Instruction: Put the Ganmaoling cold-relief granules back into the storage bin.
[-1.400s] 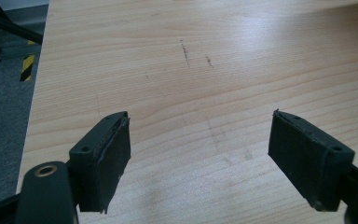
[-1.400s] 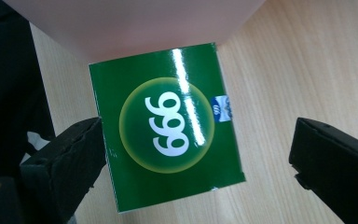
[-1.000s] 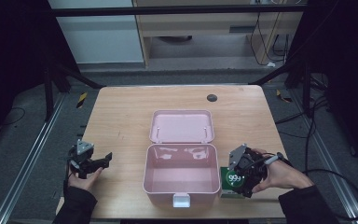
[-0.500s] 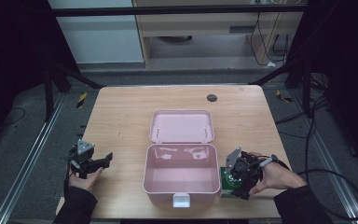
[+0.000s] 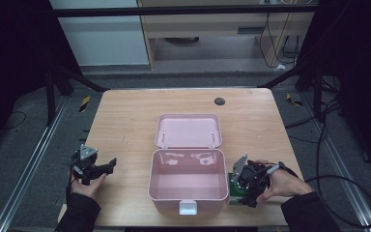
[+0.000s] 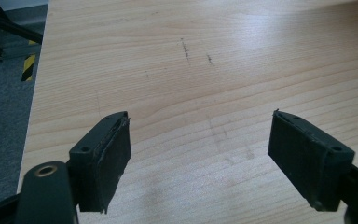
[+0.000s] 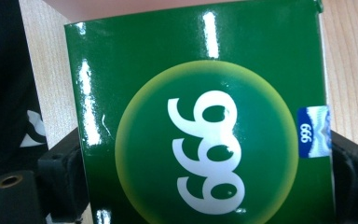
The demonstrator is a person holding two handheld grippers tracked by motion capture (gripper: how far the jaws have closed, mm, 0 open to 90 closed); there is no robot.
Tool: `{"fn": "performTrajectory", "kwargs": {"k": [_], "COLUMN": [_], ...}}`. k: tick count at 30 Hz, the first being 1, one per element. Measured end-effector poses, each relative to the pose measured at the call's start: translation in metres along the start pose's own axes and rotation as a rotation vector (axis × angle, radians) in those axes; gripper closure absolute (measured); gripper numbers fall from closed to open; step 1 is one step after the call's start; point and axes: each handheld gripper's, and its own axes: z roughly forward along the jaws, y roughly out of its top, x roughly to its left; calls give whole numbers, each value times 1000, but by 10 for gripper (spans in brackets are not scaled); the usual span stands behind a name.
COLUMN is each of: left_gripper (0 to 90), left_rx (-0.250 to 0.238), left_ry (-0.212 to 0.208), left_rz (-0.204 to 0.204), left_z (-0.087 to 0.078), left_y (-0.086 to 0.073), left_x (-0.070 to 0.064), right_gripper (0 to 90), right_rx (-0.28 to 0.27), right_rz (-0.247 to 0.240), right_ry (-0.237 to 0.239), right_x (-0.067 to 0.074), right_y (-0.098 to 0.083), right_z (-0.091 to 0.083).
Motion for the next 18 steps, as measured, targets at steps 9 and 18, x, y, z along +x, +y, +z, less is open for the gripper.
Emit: {"fn": "performTrajectory", "kwargs": {"k": [9,18], "left_gripper": [202,203], "left_rx": [0,5], "left_ry": [-1,-3], "left_rz": [0,4], "left_z": [0,0], "left_y": [0,0], "left_x": [0,-1], "right_gripper": [154,158], "right_rx": [12,-21], "right_rz": [-13,-4], "right_ry": [-3,-39], "right_x": [0,0], "right_y": [-1,-6], "right_z": [-4,-27]}}
